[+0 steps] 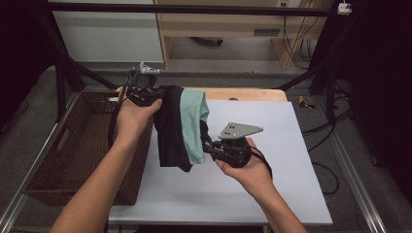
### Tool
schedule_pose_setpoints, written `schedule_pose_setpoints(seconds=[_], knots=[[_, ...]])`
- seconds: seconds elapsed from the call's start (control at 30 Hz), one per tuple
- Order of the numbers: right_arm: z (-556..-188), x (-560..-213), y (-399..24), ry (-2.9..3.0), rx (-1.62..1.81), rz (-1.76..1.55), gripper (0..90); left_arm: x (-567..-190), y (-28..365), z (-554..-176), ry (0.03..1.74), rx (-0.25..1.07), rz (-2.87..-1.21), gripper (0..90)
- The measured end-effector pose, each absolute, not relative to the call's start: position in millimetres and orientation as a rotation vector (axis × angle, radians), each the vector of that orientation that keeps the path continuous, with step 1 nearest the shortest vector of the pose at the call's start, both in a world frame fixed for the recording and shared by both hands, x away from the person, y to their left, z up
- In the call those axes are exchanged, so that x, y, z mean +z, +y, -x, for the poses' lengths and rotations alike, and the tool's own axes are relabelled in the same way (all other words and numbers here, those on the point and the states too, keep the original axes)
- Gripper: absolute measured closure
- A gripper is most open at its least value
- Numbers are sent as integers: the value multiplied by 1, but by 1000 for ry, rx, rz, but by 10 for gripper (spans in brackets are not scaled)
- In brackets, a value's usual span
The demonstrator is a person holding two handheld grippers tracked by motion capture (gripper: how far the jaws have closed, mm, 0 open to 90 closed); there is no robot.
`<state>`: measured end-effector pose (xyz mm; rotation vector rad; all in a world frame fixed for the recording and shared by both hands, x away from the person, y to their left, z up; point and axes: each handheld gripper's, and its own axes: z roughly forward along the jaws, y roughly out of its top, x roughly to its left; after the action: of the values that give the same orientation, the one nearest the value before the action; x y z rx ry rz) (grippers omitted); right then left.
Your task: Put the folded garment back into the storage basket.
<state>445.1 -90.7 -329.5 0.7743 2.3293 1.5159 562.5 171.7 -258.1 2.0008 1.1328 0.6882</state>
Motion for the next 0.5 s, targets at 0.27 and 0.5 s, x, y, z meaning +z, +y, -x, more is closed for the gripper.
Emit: schedule_pose_setpoints(seconds=[0.27, 0.5], knots=[[-450, -322, -69, 2341, 1529, -734, 839, -252, 197, -564, 1169, 700, -1973, 807], [-455, -311, -48, 2345, 1546, -701, 839, -240, 221, -565, 1187, 709, -1940, 807]])
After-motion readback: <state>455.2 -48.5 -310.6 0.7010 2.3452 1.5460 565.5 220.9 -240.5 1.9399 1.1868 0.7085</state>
